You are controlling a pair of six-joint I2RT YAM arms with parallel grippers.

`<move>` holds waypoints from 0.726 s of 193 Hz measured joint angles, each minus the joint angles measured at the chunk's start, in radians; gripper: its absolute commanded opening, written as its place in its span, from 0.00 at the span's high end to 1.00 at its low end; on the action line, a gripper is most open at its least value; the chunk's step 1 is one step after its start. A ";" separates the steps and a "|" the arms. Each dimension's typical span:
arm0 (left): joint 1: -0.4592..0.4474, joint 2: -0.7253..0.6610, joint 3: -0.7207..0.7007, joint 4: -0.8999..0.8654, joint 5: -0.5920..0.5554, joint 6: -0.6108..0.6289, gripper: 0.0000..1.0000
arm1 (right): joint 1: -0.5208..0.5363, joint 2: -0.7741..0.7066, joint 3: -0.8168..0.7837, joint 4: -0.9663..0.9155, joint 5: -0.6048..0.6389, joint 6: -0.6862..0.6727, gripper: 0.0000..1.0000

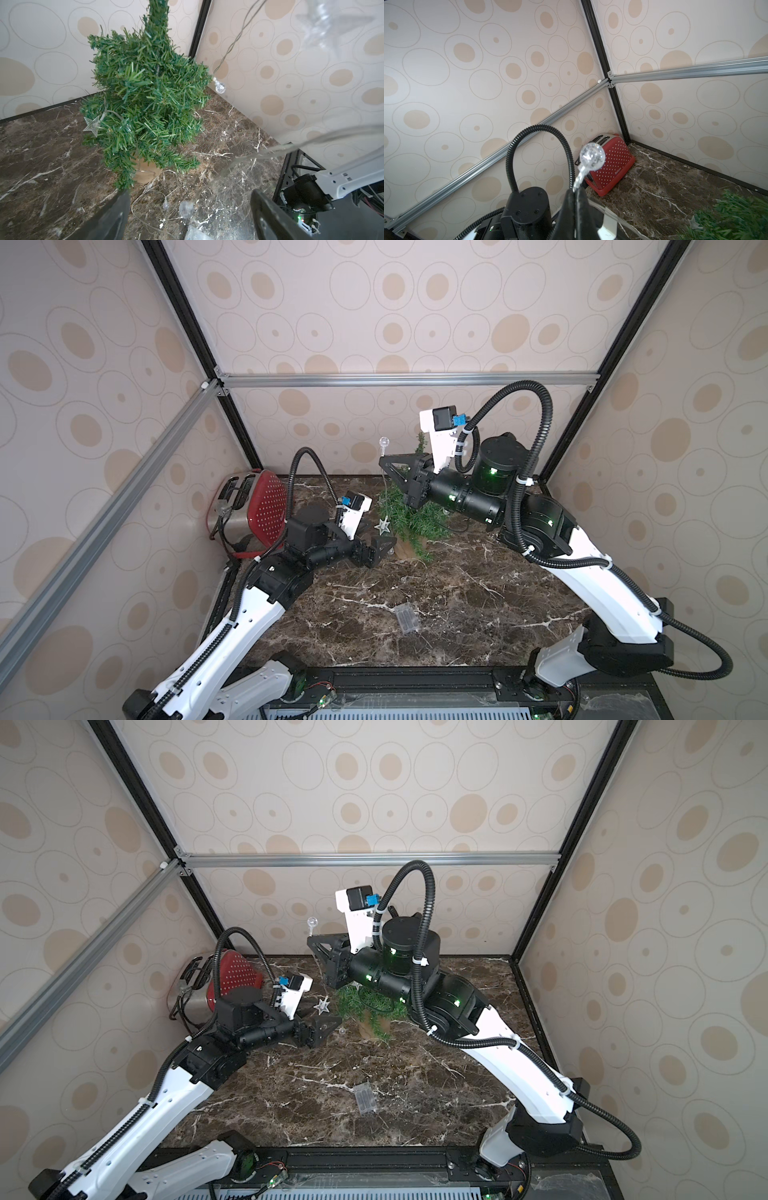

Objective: Wrap string light around the christmas tree
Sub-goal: Wrap the light string around the Christmas tree.

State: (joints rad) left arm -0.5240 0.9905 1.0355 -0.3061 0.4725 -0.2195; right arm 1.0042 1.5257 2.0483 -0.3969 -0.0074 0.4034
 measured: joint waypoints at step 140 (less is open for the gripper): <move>0.000 0.019 -0.042 0.195 -0.063 -0.056 1.00 | 0.005 0.000 -0.037 0.052 0.011 0.026 1.00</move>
State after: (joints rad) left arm -0.5240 1.0092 0.9932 -0.1112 0.4095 -0.2756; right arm 1.0088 1.5253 2.0113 -0.3450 0.0040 0.4290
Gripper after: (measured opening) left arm 0.045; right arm 0.040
